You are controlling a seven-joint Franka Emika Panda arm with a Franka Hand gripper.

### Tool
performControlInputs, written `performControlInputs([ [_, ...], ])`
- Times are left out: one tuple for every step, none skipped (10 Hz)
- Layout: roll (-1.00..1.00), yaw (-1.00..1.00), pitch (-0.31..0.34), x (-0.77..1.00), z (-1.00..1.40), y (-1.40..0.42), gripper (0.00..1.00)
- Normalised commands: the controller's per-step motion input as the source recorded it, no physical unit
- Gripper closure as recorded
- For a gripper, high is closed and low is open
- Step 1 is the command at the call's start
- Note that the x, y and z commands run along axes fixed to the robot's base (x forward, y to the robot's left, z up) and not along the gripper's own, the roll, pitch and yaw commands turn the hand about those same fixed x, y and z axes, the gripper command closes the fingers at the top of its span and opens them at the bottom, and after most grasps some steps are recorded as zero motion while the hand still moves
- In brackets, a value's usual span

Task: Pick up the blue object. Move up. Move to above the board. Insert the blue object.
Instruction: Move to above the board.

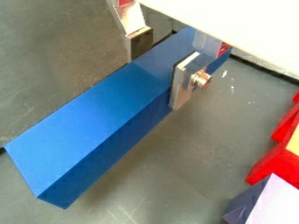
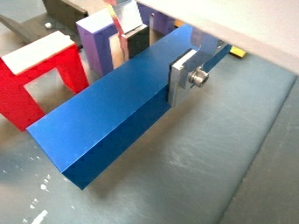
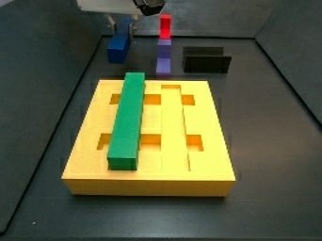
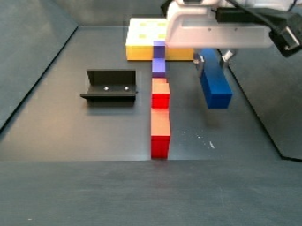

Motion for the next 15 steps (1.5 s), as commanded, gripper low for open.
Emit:
performControlInputs([
  [0.00,0.00,0.009,-0.01,1.40,0.00,1.00],
  [0.00,0.00,0.031,-0.04,1.40,-0.01,1.00],
  [0.02,0.00,0.005,-0.02,1.40,0.00,1.00],
  [0.01,0.00,0.037,0.01,1.40,0.01,1.00],
  [0.00,0.00,0.075,0.00,1.40,0.00,1.00],
  [0.01,0.00,0.068,0.00,1.40,0.00,1.00],
  [0.01,0.00,0.056,0.01,0.65,0.00,1.00],
  [0.01,0.00,0.058,0.04,0.30,0.00,1.00],
  [0.09,0.08,0.146,0.50,0.20,-1.40,1.00],
  [0.09,0.08,0.152,0.49,0.19,-1.40,1.00],
  [0.10,0.07,0.184,0.51,0.19,-1.40,1.00],
  [0.00,0.03,0.181,0.53,0.19,-1.40,1.00],
  [0.01,0.02,0.175,0.54,0.20,-1.40,1.00],
  [0.03,0.02,0.161,0.54,0.20,-1.40,1.00],
  [0.00,0.02,0.149,0.57,0.20,-1.40,1.00],
])
